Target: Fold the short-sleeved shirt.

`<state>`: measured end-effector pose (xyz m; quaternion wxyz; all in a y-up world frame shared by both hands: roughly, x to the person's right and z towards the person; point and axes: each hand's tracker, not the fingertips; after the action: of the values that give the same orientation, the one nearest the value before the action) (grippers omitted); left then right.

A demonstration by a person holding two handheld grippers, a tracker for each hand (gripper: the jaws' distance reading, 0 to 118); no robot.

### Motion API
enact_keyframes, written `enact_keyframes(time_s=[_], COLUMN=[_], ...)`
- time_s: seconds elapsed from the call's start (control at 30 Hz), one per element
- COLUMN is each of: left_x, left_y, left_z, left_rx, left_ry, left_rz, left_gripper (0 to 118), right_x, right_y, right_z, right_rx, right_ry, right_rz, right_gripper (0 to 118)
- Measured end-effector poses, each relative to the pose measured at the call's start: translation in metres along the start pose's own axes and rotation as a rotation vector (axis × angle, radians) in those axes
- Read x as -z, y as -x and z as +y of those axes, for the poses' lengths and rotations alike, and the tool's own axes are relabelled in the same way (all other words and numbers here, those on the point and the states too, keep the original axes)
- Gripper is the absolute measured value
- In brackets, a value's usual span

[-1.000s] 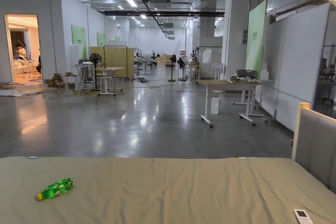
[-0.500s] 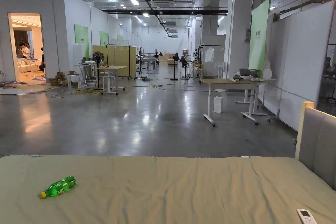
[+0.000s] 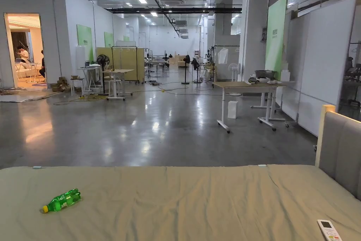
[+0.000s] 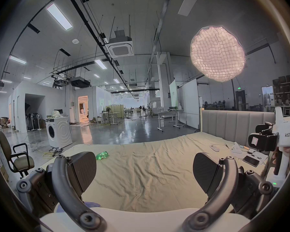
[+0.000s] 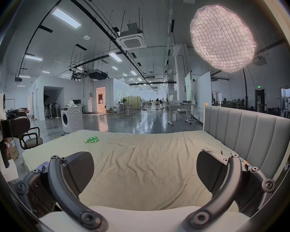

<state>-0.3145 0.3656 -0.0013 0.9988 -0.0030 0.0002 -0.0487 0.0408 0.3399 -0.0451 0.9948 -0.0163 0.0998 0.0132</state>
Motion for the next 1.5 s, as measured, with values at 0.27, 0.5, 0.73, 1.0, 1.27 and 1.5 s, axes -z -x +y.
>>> enact_keyframes(time_s=[0.27,0.5,0.73,1.0,1.27,1.5], left_x=[-0.001,-0.001,-0.002,-0.001,-0.002,-0.003], left_y=[-0.001,-0.002,0.000,0.003,0.004,0.007], left_z=[-0.001,-0.001,-0.001,-0.001,-0.001,0.005], left_rx=[0.010,0.008,0.001,-0.017,-0.020,-0.028], left_ry=[0.006,0.008,0.012,0.017,0.016,0.002], left_rz=[-0.009,-0.011,0.007,0.006,0.006,0.017], left_gripper=[115,115,115,115,115,115], right_x=[-0.001,-0.002,0.000,-0.002,-0.003,-0.008], right_y=[-0.001,0.001,0.002,-0.001,-0.018,-0.005], right_z=[-0.003,-0.003,-0.007,-0.006,0.016,0.040], right_rx=[0.007,-0.009,-0.008,0.018,0.326,0.452], right_ry=[0.001,0.003,0.014,0.001,0.073,0.151], right_rz=[-0.002,0.003,0.001,0.009,-0.001,-0.269], right_gripper=[118,118,118,118,118,118])
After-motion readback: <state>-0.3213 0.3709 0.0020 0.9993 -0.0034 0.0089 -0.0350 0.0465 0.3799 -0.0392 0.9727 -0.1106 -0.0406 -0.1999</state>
